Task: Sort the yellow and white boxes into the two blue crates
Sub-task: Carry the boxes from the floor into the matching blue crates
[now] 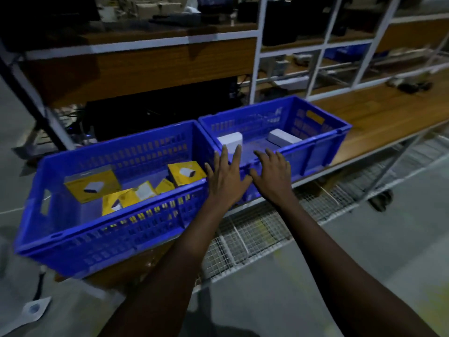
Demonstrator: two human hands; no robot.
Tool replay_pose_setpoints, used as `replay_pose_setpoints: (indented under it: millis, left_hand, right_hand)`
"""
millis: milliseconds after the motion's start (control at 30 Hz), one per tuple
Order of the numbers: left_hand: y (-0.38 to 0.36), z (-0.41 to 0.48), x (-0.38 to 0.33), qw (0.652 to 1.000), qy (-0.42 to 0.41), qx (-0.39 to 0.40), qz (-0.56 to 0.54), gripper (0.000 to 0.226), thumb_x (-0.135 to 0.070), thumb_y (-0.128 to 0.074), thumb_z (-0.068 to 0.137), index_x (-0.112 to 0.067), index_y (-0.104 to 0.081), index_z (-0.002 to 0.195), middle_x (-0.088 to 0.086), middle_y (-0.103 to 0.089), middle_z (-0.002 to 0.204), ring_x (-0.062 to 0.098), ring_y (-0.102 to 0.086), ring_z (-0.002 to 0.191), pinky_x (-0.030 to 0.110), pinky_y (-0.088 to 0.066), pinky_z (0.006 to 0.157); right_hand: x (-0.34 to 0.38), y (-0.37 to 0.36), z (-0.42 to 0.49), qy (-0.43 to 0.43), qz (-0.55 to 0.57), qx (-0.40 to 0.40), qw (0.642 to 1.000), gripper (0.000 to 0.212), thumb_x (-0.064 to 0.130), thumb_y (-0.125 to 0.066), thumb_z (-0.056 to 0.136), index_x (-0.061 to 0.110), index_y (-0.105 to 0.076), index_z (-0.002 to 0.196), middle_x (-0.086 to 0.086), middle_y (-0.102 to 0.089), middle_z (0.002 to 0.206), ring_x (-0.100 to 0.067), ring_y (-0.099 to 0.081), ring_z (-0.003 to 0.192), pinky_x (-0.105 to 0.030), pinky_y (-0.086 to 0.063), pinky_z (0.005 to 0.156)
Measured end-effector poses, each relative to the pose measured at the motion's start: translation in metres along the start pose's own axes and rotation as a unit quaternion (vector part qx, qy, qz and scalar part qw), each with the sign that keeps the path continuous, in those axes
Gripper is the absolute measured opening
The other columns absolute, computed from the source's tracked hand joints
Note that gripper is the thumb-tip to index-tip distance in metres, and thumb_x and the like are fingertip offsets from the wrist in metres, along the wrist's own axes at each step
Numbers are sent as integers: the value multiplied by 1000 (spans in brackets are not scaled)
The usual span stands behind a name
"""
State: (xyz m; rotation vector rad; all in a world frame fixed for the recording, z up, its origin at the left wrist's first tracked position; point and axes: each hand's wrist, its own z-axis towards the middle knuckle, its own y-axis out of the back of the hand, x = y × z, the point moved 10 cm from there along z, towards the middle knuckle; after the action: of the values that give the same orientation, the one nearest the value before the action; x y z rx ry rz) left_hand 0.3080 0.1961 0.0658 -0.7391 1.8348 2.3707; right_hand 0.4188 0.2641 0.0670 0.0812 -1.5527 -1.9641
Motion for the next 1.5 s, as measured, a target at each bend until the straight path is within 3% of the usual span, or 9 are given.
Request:
replay_pose_setpoints:
  millis: [100,233,367,667,833,900,1067,1300,1500]
  left_hand:
    - [-31,-2,-41,999,-26,40,-1,83,-53,-49,95,-29,1,156,8,9,164,32,7,151,60,-4,117]
    - [-70,-9,-105,994,-65,88,-8,86,-53,-52,94,-29,1,156,9,8,164,33,7,151,60,-5,116]
    - [-113,-27,-179,986,-105,126,-1,84,-45,-57,92,-29,-5,156,10,1,164,34,3,151,61,-8,116]
    - [-228,-116,-371,953,-183,240,-13,82,-41,-57,93,-30,-6,156,7,-1,165,34,-1,150,63,-9,115]
    - [-302,-187,-473,925,-242,293,-2,81,-44,-56,92,-31,-7,155,7,-7,164,31,-9,150,58,-16,116]
    - [-343,-226,-518,901,-272,337,8,82,-43,-56,92,-32,-6,155,7,-7,164,32,-10,149,59,-18,115]
    - [-398,-267,-564,863,-312,398,20,82,-40,-55,92,-31,-4,156,8,-5,164,33,-8,149,60,-15,114]
    - [-503,-325,-643,776,-404,482,49,83,-42,-57,91,-32,-5,156,10,-9,163,32,-12,149,61,-23,111]
    - [-612,-376,-681,683,-464,557,89,84,-39,-59,90,-30,-7,156,9,-14,161,35,-20,145,60,-28,110]
  right_hand:
    - [-54,13,-20,-43,0,-8,999,57,43,-53,90,24,-43,142,-11,-39,151,-34,-29,141,-55,-28,111]
    - [-130,36,-56,-112,-2,-19,994,63,50,-40,80,25,-47,138,-10,-46,144,-33,-39,134,-53,-34,107]
    - [-214,57,-107,-185,0,-13,983,58,46,-52,88,26,-42,142,-6,-40,149,-30,-33,138,-54,-31,108]
    - [-420,120,-276,-359,27,-10,933,57,41,-51,91,29,-37,144,-6,-34,152,-28,-29,139,-52,-29,109]
    - [-522,154,-388,-442,47,-34,895,56,39,-53,90,28,-39,143,-7,-37,151,-30,-32,138,-51,-35,106]
    - [-568,165,-450,-506,58,-50,859,55,37,-54,89,28,-41,142,-5,-39,150,-31,-35,136,-51,-38,104]
    - [-614,165,-527,-574,100,-72,809,54,31,-56,87,25,-45,139,-5,-44,145,-32,-40,132,-49,-40,102]
    - [-674,146,-633,-697,136,-114,695,50,32,-60,88,23,-48,136,-10,-52,135,-34,-46,127,-47,-43,98]
    - [-717,110,-713,-793,151,-173,565,55,30,-58,84,17,-49,136,-15,-55,132,-34,-49,123,-43,-43,100]
